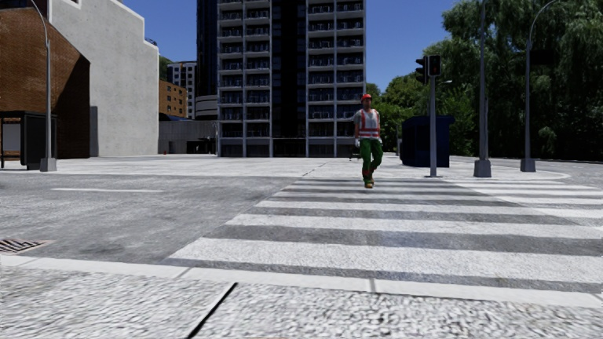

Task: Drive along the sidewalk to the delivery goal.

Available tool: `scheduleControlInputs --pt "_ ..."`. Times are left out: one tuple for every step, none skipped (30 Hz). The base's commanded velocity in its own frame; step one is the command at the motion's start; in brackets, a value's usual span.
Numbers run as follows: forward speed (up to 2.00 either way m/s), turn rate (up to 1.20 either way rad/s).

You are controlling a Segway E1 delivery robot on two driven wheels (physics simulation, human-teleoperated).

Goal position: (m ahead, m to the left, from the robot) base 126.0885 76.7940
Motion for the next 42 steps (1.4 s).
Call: scheduleControlInputs --pt "2.0 0.0" --pt "2.0 0.0" --pt "2.0 0.0" --pt "2.0 0.0" --pt "2.0 0.0" --pt "2.0 0.0" --pt "2.0 0.0" --pt "2.0 0.0" --pt "2.0 0.0" --pt "2.0 0.0" --pt "2.0 0.0" --pt "2.0 0.0" --pt "2.0 0.0" --pt "1.96 0.0" --pt "1.96 0.0" --pt "1.72 0.0" --pt "1.72 0.0" --pt "1.66 0.0" --pt "1.63 0.0" --pt "1.62 0.0" --pt "1.59 0.0" --pt "1.57 0.0" --pt "1.56 0.0" --pt "1.56 0.0" --pt "1.56 -0.01" --pt "1.56 -0.03" --pt "1.56 -0.04" --pt "1.56 -0.04" --pt "1.56 -0.05" --pt "1.56 -0.1" --pt "1.55 -0.11" --pt "1.55 -0.12" --pt "1.55 -0.12" --pt "1.55 -0.14" --pt "1.55 -0.15" --pt "1.55 -0.15" --pt "1.55 -0.15" --pt "1.55 -0.16" --pt "1.55 -0.16" --pt "1.55 -0.19" --pt "1.55 -0.21" --pt "1.55 -0.23"
